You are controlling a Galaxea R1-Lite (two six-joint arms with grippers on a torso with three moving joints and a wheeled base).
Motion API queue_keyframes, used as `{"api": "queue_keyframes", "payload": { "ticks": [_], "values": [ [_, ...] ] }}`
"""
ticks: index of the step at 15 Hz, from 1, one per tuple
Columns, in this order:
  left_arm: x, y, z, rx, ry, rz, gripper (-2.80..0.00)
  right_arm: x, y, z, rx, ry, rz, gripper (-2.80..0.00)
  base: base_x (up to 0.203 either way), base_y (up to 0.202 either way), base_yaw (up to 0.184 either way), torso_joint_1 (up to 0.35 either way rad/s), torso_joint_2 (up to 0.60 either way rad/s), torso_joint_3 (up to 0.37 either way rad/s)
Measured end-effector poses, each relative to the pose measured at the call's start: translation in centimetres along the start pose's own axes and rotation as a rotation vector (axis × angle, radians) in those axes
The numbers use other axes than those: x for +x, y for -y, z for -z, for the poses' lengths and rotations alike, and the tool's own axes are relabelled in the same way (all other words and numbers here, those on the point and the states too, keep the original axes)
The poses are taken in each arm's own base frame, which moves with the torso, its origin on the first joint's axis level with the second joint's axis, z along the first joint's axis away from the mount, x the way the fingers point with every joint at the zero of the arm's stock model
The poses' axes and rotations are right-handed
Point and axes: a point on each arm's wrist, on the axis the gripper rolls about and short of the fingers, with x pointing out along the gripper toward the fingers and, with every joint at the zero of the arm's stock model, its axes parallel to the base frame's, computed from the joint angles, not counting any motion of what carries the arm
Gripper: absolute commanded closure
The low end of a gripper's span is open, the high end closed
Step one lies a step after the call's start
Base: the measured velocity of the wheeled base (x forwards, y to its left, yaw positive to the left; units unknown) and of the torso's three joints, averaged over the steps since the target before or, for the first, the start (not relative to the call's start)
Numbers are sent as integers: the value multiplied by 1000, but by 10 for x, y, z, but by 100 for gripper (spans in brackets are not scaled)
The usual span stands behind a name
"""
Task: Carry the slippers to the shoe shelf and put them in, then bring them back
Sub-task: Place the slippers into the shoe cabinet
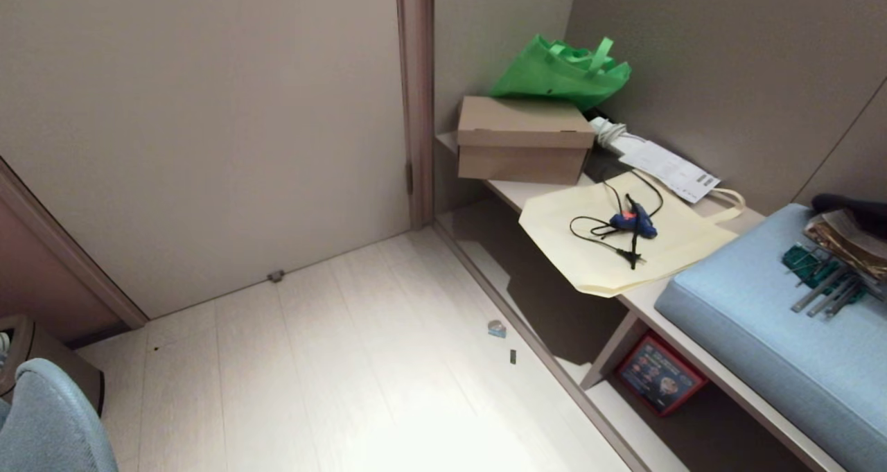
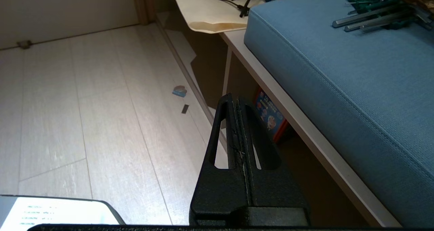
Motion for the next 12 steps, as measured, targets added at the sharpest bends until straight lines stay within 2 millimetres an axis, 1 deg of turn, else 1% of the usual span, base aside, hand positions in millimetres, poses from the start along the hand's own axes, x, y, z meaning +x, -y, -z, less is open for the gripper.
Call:
{"api": "queue_keyframes", "payload": {
  "ticks": [12],
  "values": [
    [0, 0, 0, -14, 0, -1, 0, 0, 0, 0, 2, 0, 0, 0, 0, 0, 0, 4, 0, 206]
  ]
}}
